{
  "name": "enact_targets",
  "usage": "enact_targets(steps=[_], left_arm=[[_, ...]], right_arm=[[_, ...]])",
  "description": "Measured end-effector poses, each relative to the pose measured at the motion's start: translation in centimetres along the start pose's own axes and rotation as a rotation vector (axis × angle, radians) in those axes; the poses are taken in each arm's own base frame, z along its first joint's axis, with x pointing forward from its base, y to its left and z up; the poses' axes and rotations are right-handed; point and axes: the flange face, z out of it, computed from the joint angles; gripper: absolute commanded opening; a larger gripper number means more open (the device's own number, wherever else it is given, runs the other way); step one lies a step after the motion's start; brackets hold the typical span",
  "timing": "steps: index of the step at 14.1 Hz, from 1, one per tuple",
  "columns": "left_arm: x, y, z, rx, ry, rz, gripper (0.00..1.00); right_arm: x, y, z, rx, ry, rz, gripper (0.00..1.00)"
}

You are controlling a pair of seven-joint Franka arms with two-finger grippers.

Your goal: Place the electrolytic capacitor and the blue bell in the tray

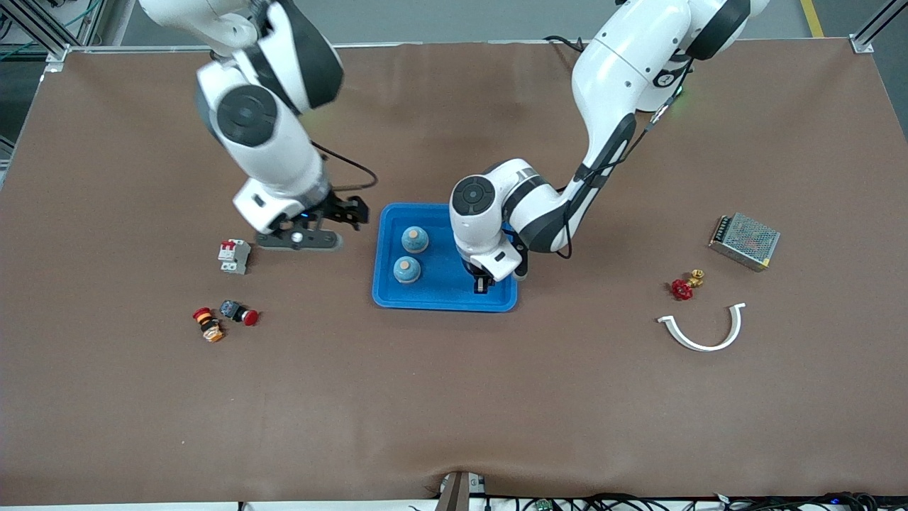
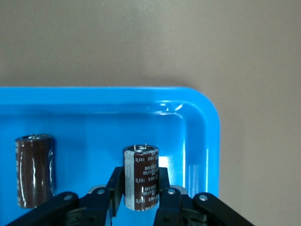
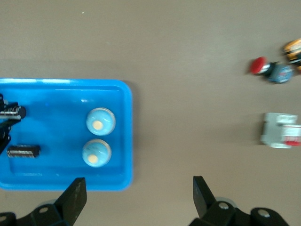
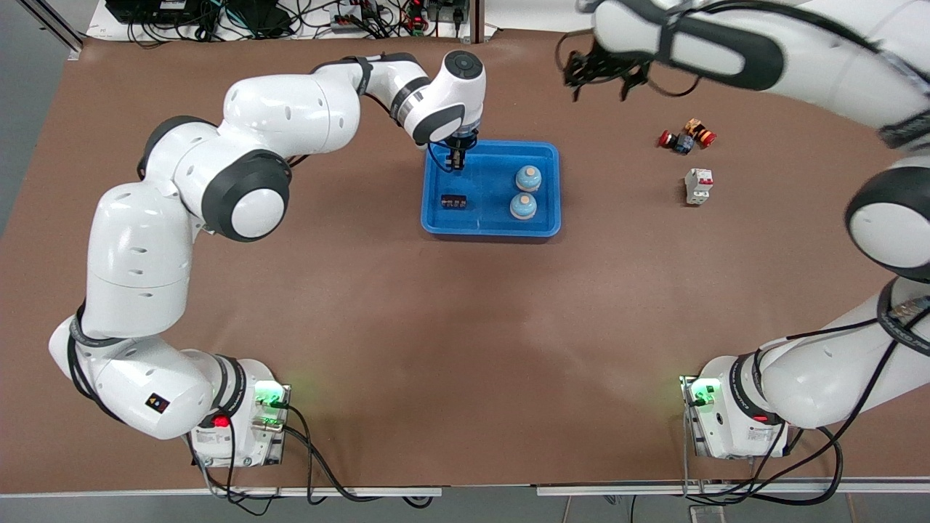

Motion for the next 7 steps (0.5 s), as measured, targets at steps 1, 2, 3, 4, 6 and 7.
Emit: enact_targets(steps=[1, 2, 3, 4, 6, 7], left_arm=[[-0.1, -0.1, 0.1, 0.0, 0.0, 0.0, 0.0], [-0.1, 0.0, 0.0, 0.0, 0.0, -0.001, 0.0], [-0.1, 0.0, 0.0, -0.001, -0.001, -0.001, 0.0], [-0.1, 0.1, 0.0, -0.002, -0.001, -0.002, 0.0], [-0.1, 0.1, 0.0, -0.003, -0.001, -0.002, 0.0], [-0.1, 0.1, 0.1, -0.001, 0.001, -0.002, 0.0]], right_arm=[[-0.1, 2.3, -1.7, -0.001, 0.003, -0.017, 1.0], [-0.3, 4.7, -3.2, 0.0, 0.013, -0.036, 1.0], [-0.5, 7.2, -4.3, 0.003, 0.027, -0.046, 1.0], [-0.7, 9.7, -5.2, 0.005, 0.039, -0.042, 1.0], [-0.7, 14.4, -6.4, 0.005, 0.057, -0.032, 1.0], [-0.7, 16.7, -6.7, 0.005, 0.063, -0.04, 1.0]])
